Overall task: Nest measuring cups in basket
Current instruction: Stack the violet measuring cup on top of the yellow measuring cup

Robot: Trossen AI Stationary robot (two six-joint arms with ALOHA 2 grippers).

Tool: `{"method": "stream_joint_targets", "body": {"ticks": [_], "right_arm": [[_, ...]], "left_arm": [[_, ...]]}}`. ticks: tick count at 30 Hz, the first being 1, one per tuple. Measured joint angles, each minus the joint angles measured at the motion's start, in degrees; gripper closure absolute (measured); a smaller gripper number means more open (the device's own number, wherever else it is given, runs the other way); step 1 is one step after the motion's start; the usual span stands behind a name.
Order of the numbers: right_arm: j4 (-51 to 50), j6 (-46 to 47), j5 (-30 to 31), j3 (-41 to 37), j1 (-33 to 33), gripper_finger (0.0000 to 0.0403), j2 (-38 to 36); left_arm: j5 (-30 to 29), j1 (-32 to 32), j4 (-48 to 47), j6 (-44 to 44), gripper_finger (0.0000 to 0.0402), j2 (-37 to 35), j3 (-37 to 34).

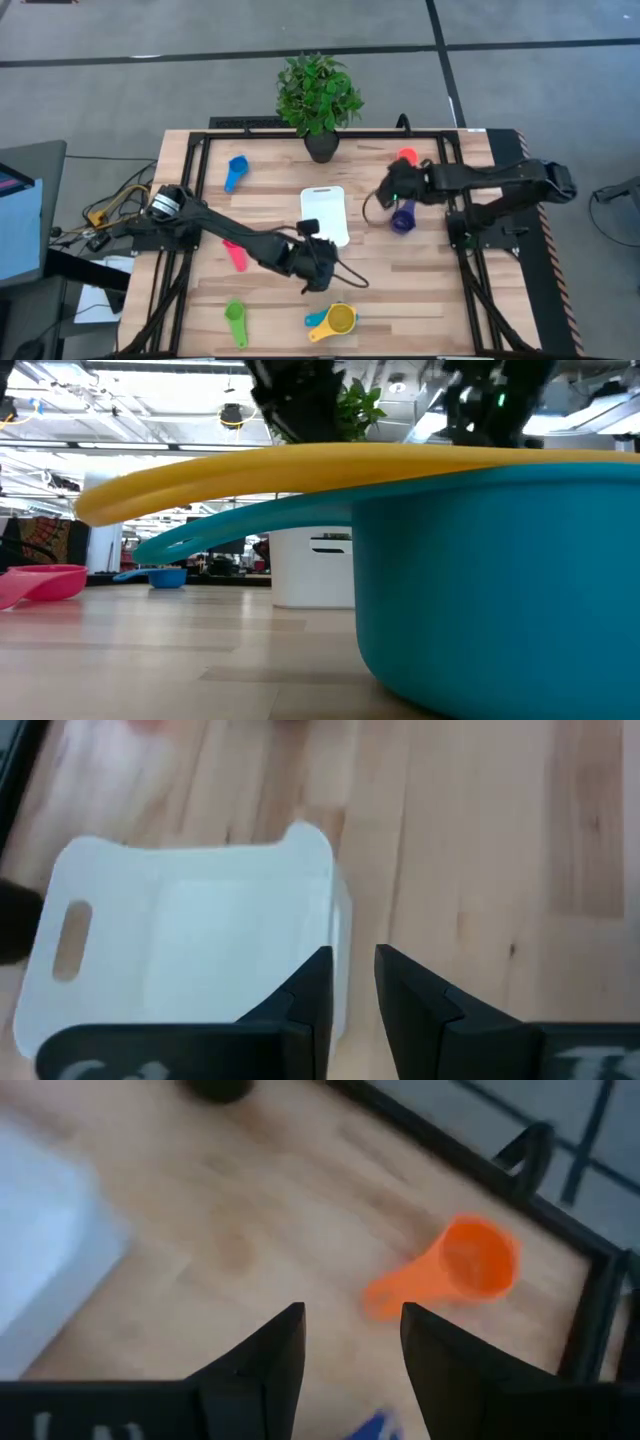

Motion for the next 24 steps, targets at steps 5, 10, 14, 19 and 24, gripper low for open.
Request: {"method": "stream_joint_targets", "body": {"ticks": [5, 10, 14, 19, 24], "right_arm": [[12.0, -9.6, -14.3, -10.3, -12.0, 0.0219, -5.3], [11.2, -23.5, -26.7, -13.4, -14.5, 0.0226, -6.7], [10.7, -33.6, -32.1, -13.4, -12.1, 0.0236, -5.1], [8.9, -45.7, -33.2, -13.5, -7.3, 0.0246, -1.6], [9.1, -50.8, -33.1, -13.3, -4.0, 0.0246, 2.5]], "left_arm": [[-1.0, 0.4, 3.6, -1.2, 0.0336, -4.5, -7.2], [1.0, 1.7, 9.6, -1.1, 0.0336, -10.6, -16.7], [0.7, 2.8, 11.2, 2.0, 0.0336, -15.4, -21.1], [0.6, 4.8, 13.6, 4.0, 0.0336, -20.0, -23.7], [0.9, 6.6, 13.8, 5.6, 0.0336, -20.7, -24.3]]}}
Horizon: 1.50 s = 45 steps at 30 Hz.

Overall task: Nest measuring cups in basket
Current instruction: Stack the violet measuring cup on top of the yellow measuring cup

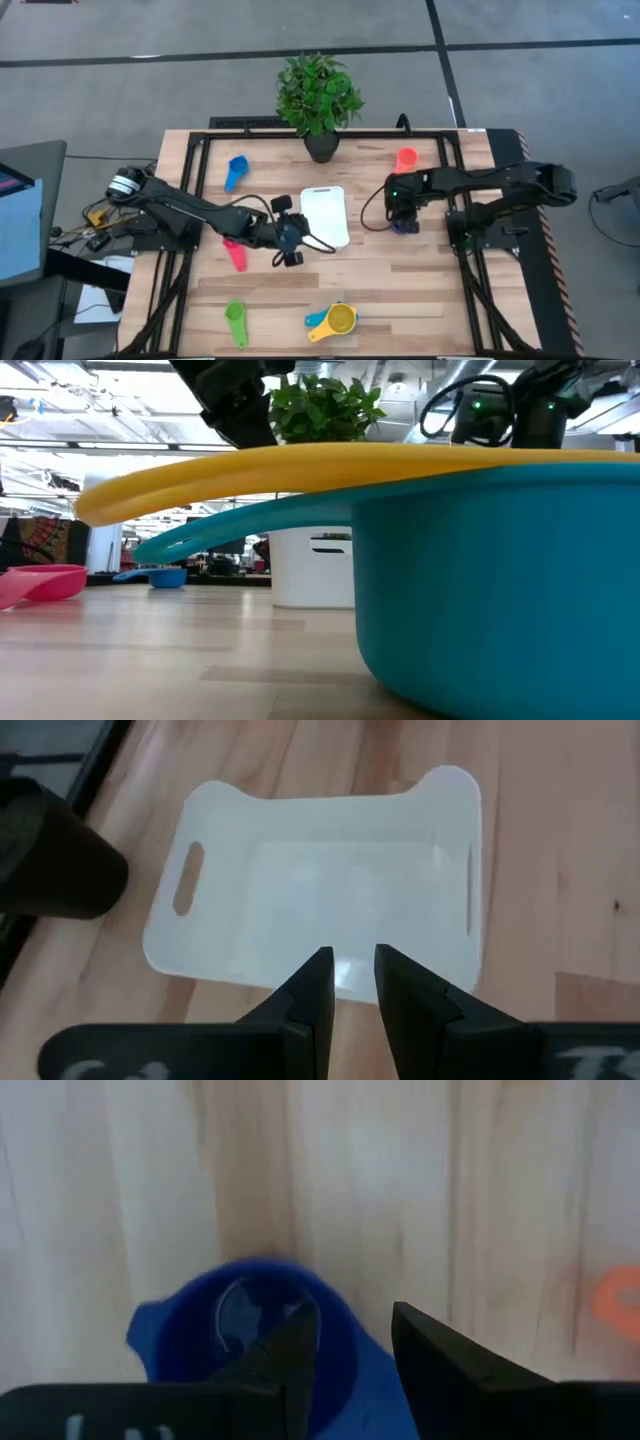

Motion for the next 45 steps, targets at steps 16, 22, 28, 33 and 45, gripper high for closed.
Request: {"method": "stream_joint_targets", "body": {"ticks": [16, 22, 28, 33, 45], "right_arm": [[2.0, 11.7, 0.3, 0.0, 1.1, 0.0381, 7.0], [6.1, 34.8, 5.7, -1.5, 2.1, 0.0370, -1.4], [27.9, 52.9, 26.8, -11.3, 7.8, 0.0387, -14.0], [53.3, 55.9, 47.5, -19.7, 13.7, 0.0383, -16.3], [79.9, 53.1, 60.5, -21.0, 20.3, 0.0383, -11.6]], "left_arm": [[5.4, 6.3, 5.7, 0.1, 0.0336, 0.0, 0.0], [5.5, 6.9, 12.1, -1.8, 0.0335, 0.0, 0.0], [3.9, 6.6, 24.6, -1.1, 0.0318, 4.3, 0.1], [-5.8, 7.6, 42.4, 8.7, 0.0297, 10.3, 0.9], [-0.1, 12.3, 54.2, 21.8, 0.0287, 18.2, 5.9]]}}
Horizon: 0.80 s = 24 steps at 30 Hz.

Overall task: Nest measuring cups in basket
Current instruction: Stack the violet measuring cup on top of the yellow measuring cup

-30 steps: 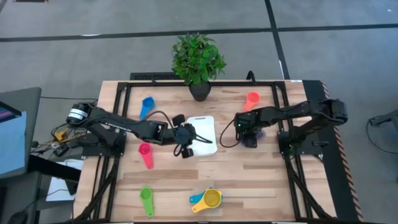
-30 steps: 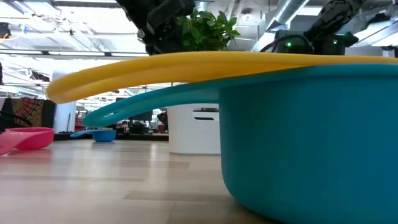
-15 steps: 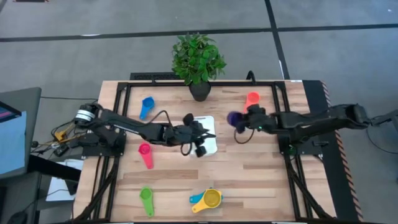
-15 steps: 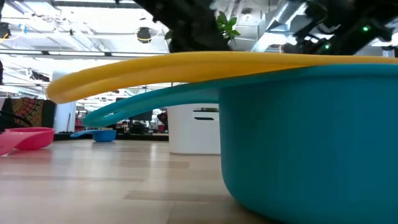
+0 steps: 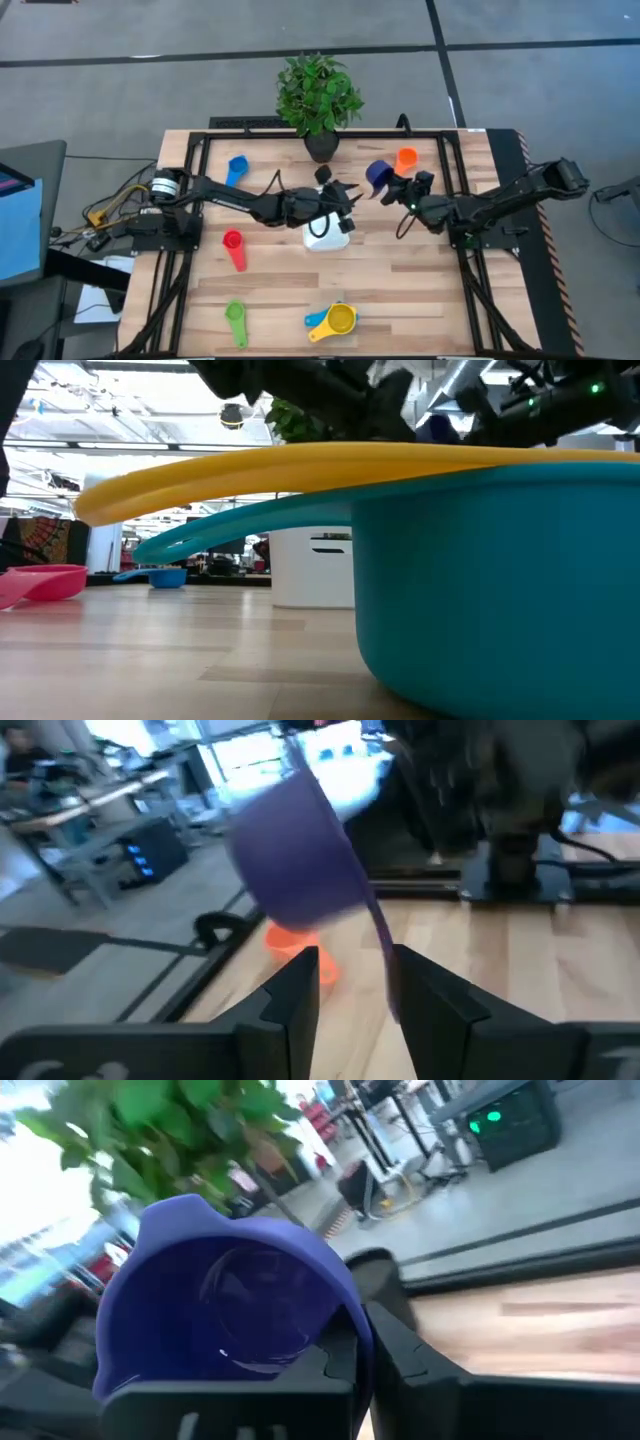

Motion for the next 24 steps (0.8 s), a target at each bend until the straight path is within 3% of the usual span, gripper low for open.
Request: {"method": "stream_joint_targets", "body": {"ticks": [11, 18, 24], "right_arm": [[-0.7, -2.0, 0.0, 0.1, 2.8, 0.0384, 0.0], [-0.9, -2.1, 0.0, 0.1, 4.3, 0.0367, 0.0], [-0.9, -1.8, 0.1, 0.1, 8.0, 0.0369, 0.0]], "left_arm": [[1.4, 0.4, -0.7, -2.1, 0.0288, 3.4, 3.4], [1.4, -2.8, -9.2, -8.8, 0.0288, 3.4, 3.4], [-1.3, -5.7, -12.0, -8.3, 0.0288, 3.4, 3.4]]}}
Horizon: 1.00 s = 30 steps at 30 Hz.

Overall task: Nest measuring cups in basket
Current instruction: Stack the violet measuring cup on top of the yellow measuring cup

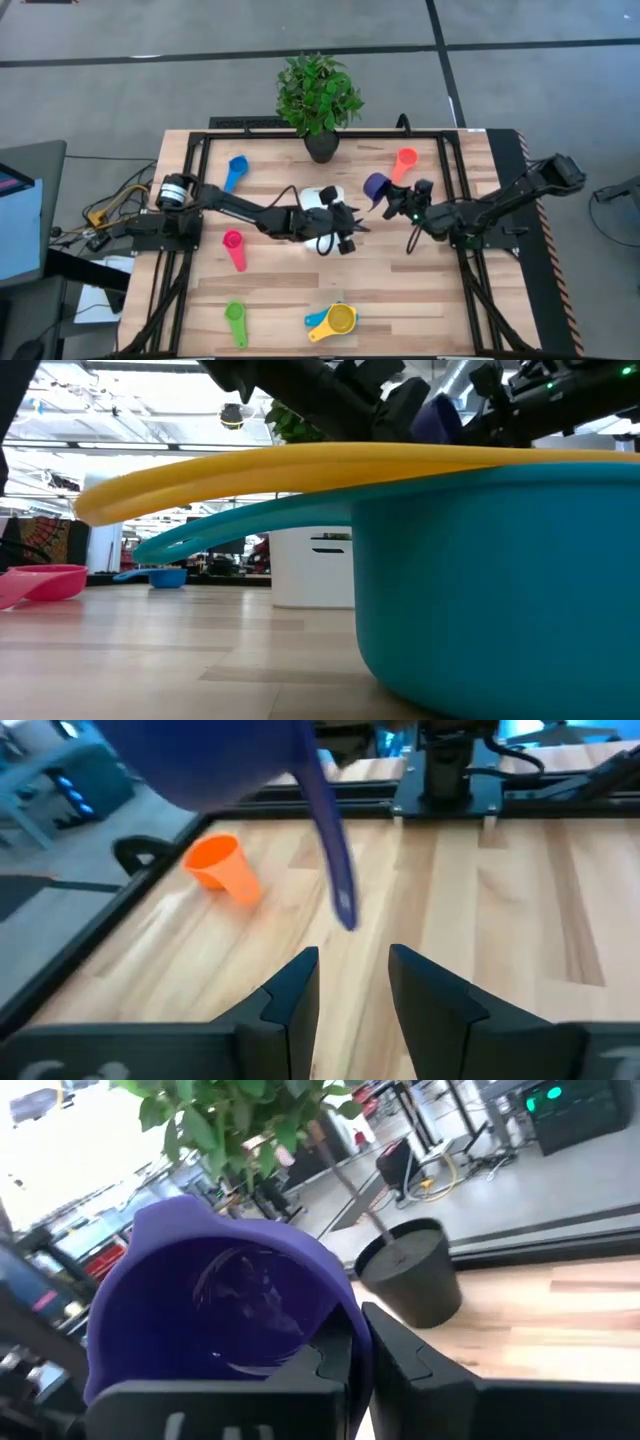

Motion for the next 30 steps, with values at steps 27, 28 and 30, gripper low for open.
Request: {"method": "stream_joint_targets", "body": {"ticks": [27, 28, 30], "right_arm": [[10.3, -4.6, 0.9, 0.0, -1.6, 0.0376, 0.0], [10.5, -4.6, 0.8, 0.0, -1.7, 0.0377, 0.0], [10.3, -4.6, 0.6, 0.0, -1.9, 0.0381, 0.0]], "left_arm": [[22.1, 7.9, 11.0, 3.9, 0.0301, -0.1, 0.0], [23.2, 7.9, 10.6, 3.7, 0.0304, -0.1, 0.0], [24.7, 7.9, 10.5, 2.9, 0.0307, -0.1, -0.1]]}}
